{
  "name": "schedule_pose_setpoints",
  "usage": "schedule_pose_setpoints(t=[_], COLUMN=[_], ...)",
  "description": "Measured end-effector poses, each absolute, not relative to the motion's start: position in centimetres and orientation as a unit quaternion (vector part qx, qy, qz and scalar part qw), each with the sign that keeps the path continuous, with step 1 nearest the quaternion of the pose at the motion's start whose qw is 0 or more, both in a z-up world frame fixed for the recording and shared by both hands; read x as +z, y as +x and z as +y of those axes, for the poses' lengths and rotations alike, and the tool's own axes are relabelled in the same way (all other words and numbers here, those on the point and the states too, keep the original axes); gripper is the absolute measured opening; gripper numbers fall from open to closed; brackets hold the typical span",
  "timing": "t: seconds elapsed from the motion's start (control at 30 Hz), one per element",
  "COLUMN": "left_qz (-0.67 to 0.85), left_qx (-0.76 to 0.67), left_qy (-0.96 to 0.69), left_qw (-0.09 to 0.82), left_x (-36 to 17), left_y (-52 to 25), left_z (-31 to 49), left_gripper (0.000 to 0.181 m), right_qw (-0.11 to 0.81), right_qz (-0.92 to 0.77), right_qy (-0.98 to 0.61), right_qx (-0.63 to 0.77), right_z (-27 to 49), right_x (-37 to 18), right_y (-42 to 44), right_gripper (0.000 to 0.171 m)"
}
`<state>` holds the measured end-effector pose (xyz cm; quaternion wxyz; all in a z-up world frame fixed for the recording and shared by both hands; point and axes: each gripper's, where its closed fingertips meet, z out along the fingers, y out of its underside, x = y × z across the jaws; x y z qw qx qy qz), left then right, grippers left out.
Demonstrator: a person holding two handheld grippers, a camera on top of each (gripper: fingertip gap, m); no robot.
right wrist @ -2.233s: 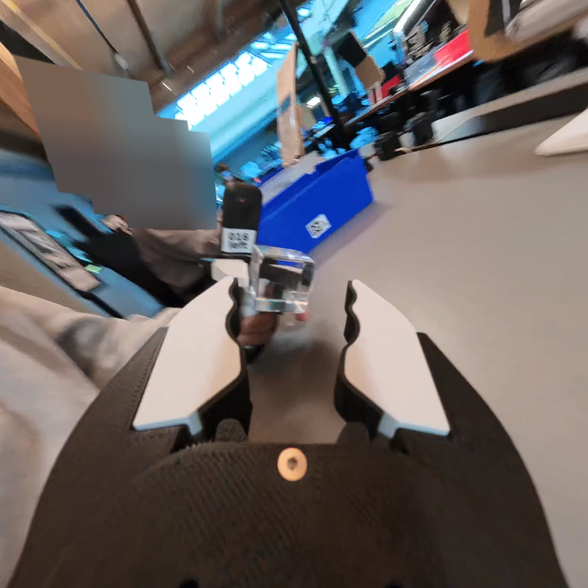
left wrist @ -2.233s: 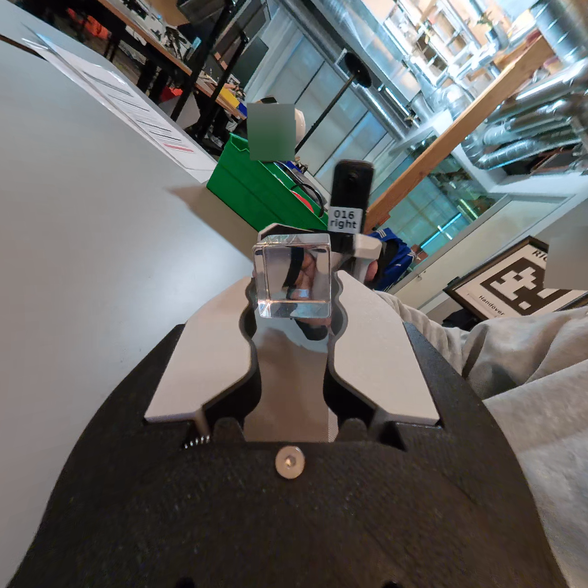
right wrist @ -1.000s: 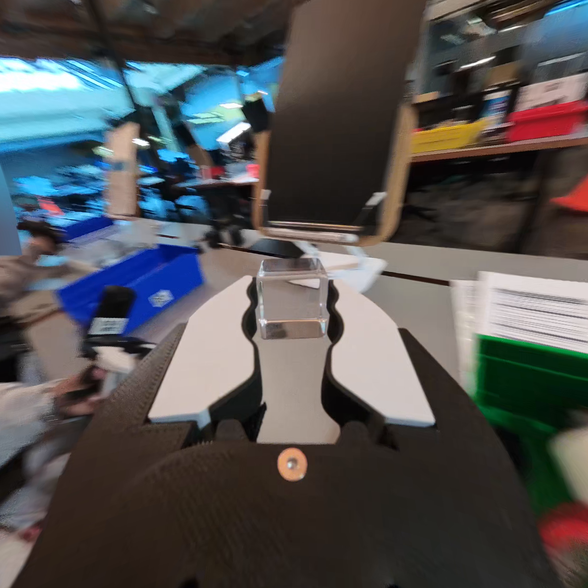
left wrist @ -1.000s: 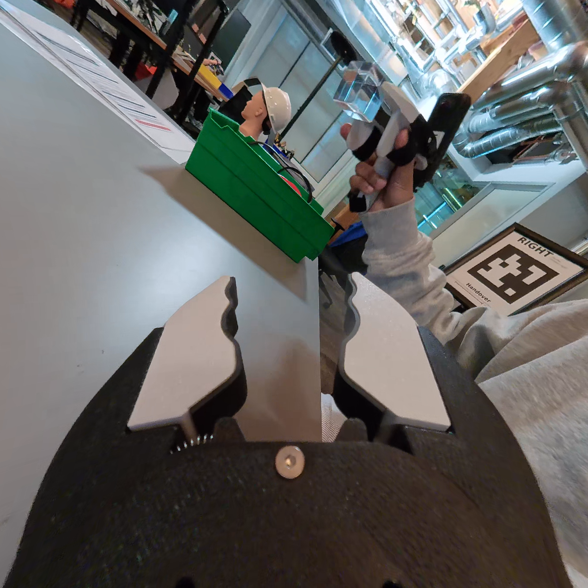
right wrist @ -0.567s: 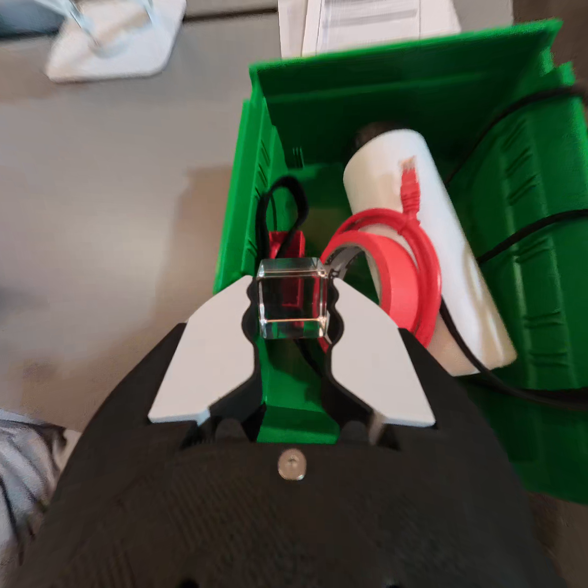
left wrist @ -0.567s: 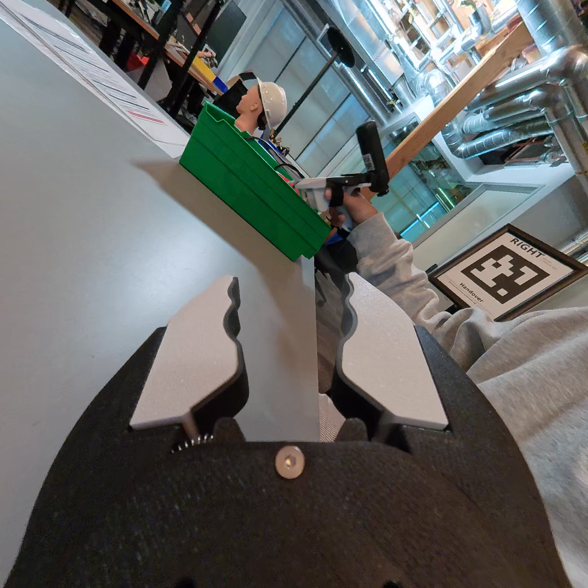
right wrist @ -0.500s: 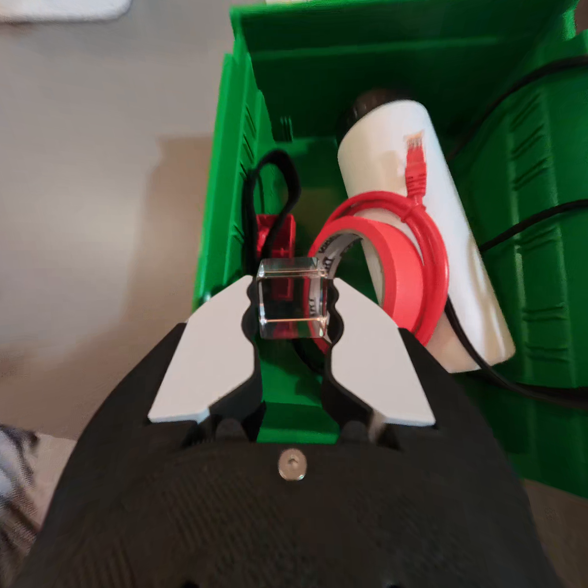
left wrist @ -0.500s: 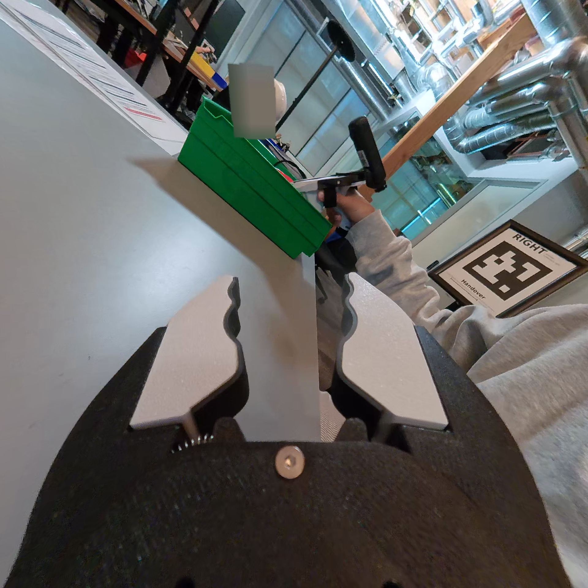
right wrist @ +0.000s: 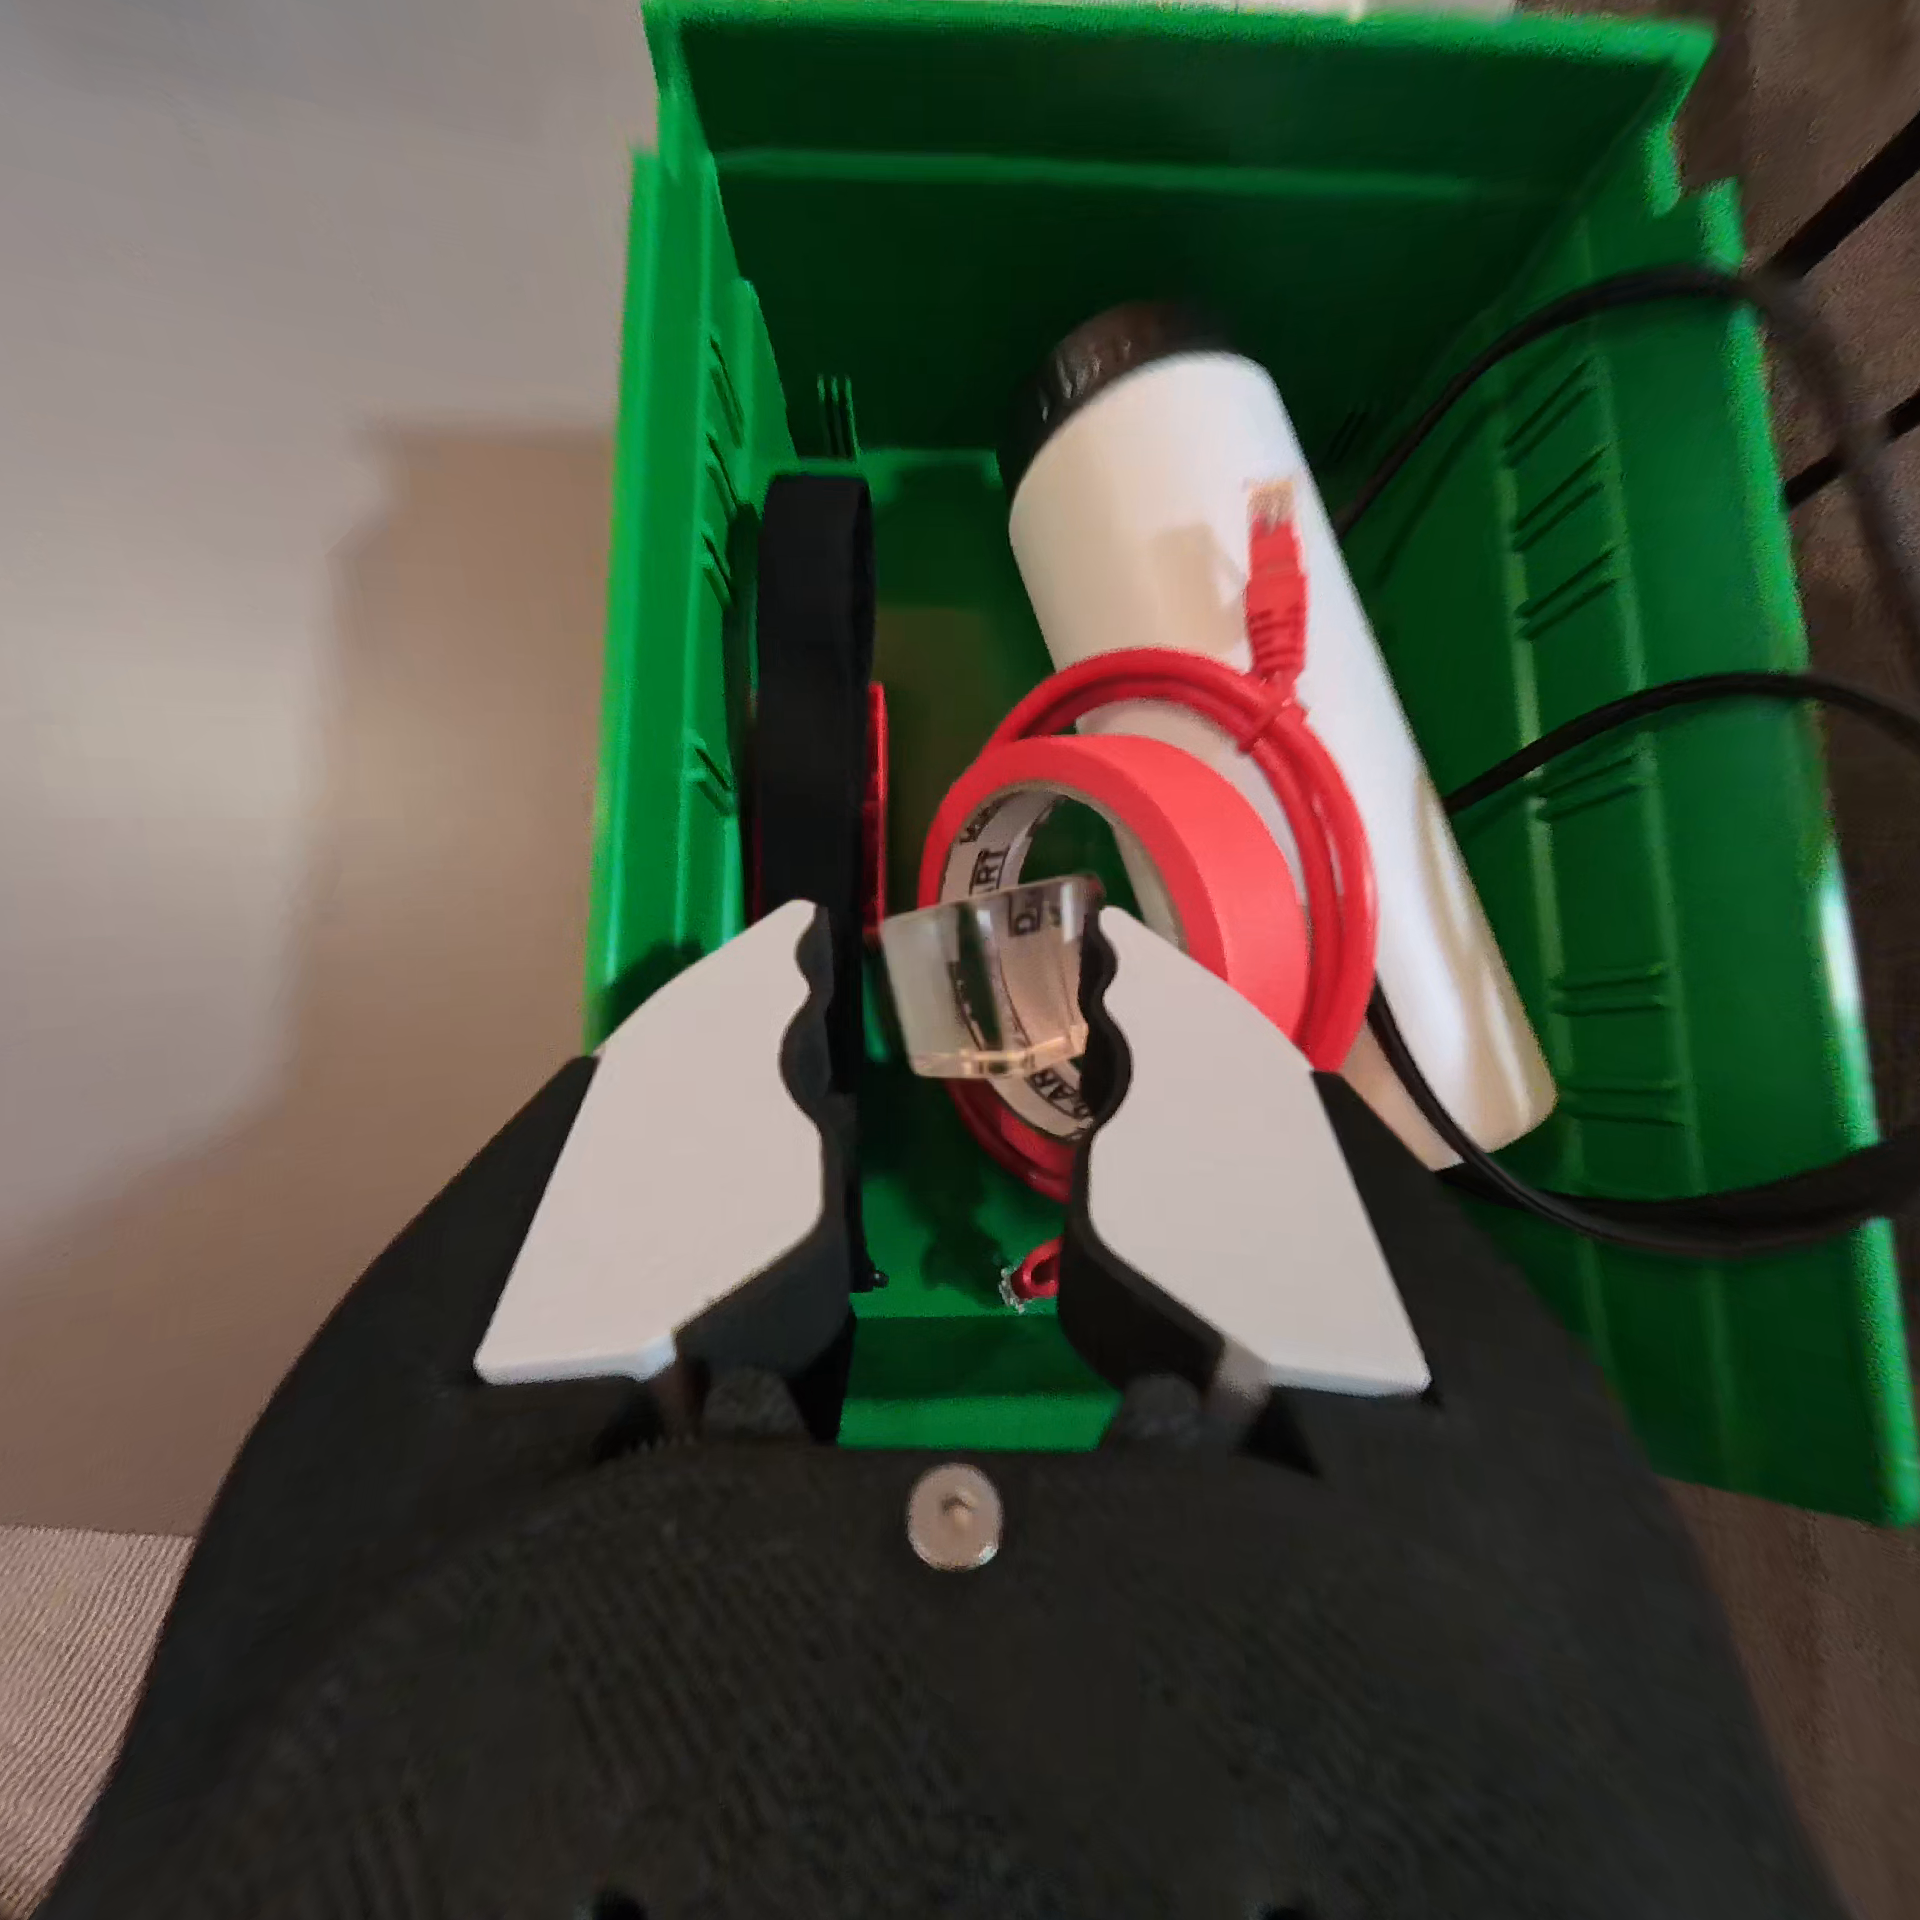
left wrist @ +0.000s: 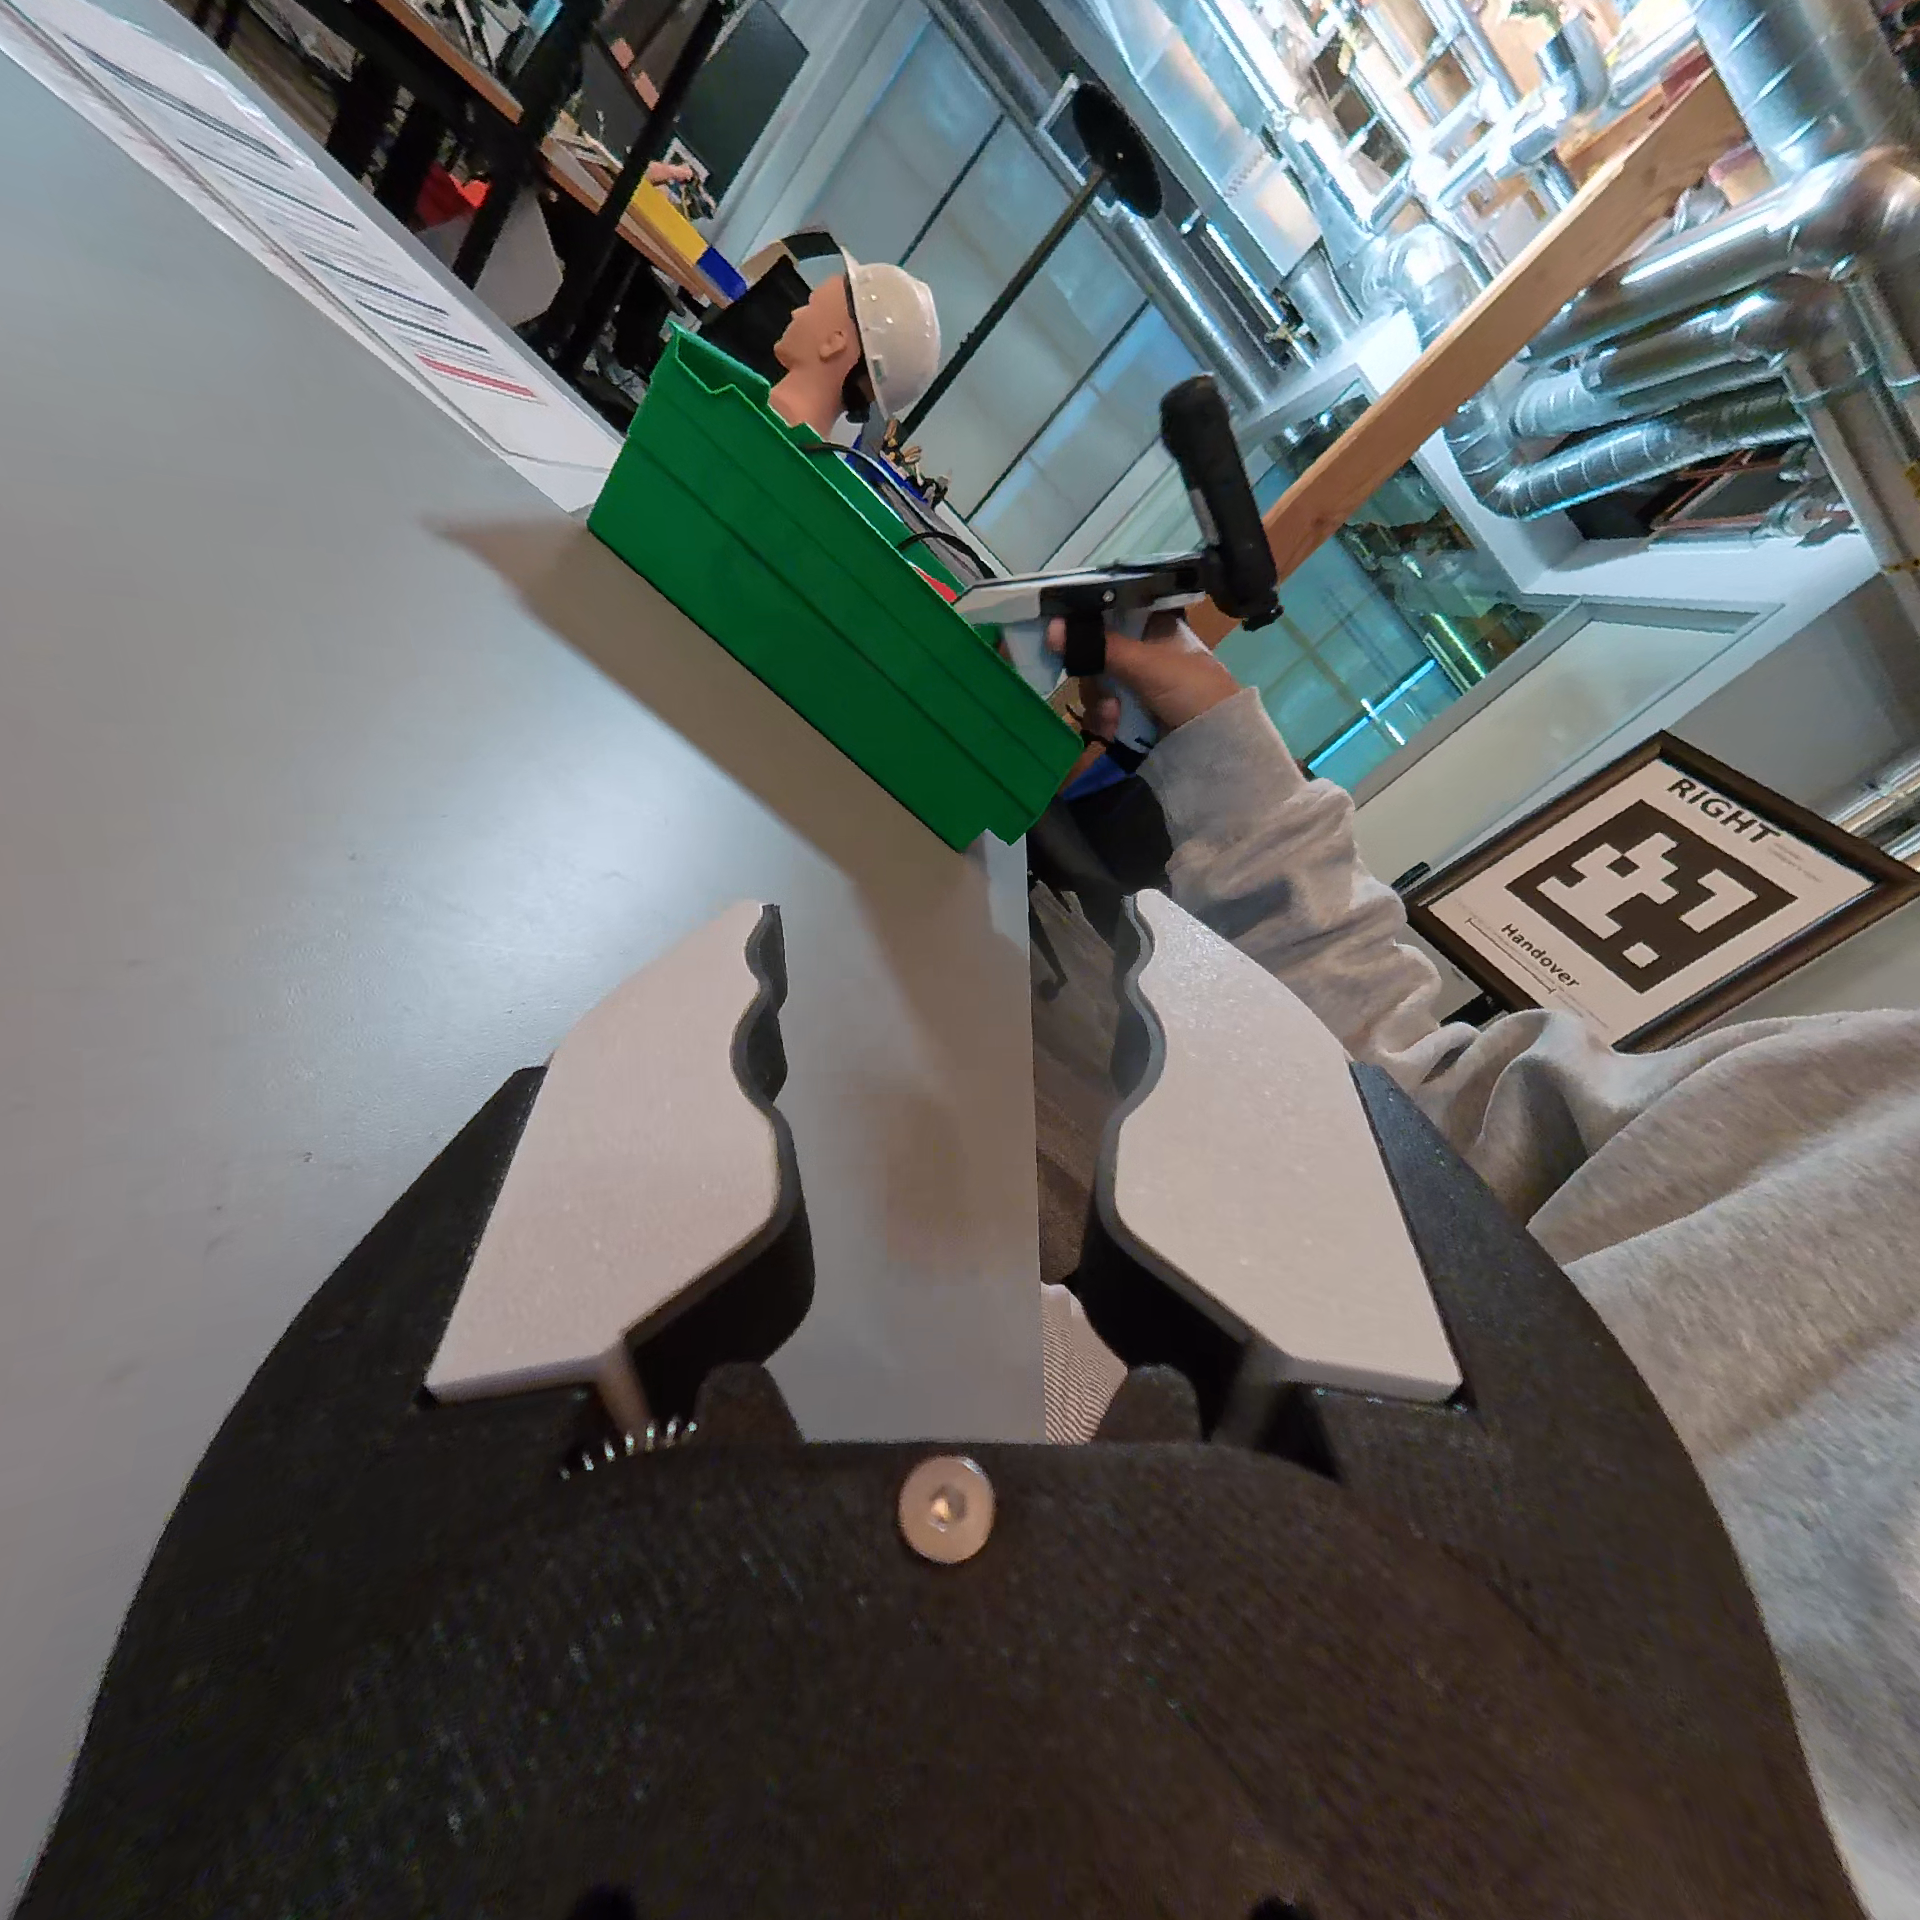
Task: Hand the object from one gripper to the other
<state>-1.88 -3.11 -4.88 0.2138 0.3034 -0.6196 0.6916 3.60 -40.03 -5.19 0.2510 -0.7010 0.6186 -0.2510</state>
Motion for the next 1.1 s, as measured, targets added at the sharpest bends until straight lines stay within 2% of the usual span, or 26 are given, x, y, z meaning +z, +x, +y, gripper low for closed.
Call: schedule_pose_setpoints(t=[0.03, 0.23, 0.37, 0.47, 0.57, 0.67, 0.83, 0.97, 1.1], left_qz=[-0.62, -0.622, -0.623, -0.628, -0.633, -0.63, -0.619, -0.601, -0.587], left_qx=[0.691, 0.69, 0.689, 0.687, 0.685, 0.687, 0.69, 0.698, 0.71], left_qy=[0.303, 0.303, 0.303, 0.304, 0.308, 0.318, 0.344, 0.37, 0.379], left_qw=[0.214, 0.213, 0.21, 0.203, 0.188, 0.172, 0.149, 0.12, 0.088], left_x=[-4.9, -5.0, -5.0, -5.2, -5.4, -5.4, -5.7, -5.5, -4.3], left_y=[-1.9, -1.9, -1.9, -2.1, -2.4, -2.6, -2.9, -2.9, -2.8], left_z=[-3.1, -3.3, -3.2, -3.0, -2.3, -1.1, 1.6, 4.3, 7.6], left_gripper=[0.061, 0.061, 0.061, 0.061, 0.061, 0.062, 0.064, 0.064, 0.06], right_qw=[0.256, 0.317, 0.409, 0.49, 0.57, 0.602, 0.501, 0.499, 0.526], right_qz=[0.613, 0.533, 0.442, 0.379, 0.329, 0.317, 0.25, 0.175, 0.173], right_qy=[-0.698, -0.695, -0.711, -0.718, -0.713, -0.72, -0.817, -0.834, -0.824], right_qx=[-0.267, -0.364, -0.363, -0.319, -0.242, -0.137, -0.139, -0.159, -0.122], right_z=[-39.9, -35.7, -28.3, -21.6, -14.5, -8.1, -1.1, 2.2, 3.8], right_x=[-4.2, 3.3, 7.1, 7.6, 5.8, 1.0, -8.0, -8.6, -8.7], right_y=[3.7, 4.1, 3.8, 3.8, 4.2, 4.4, 4.1, 3.9, 4.5], right_gripper=[0.048, 0.044, 0.04, 0.041, 0.042, 0.042, 0.039, 0.033, 0.032])
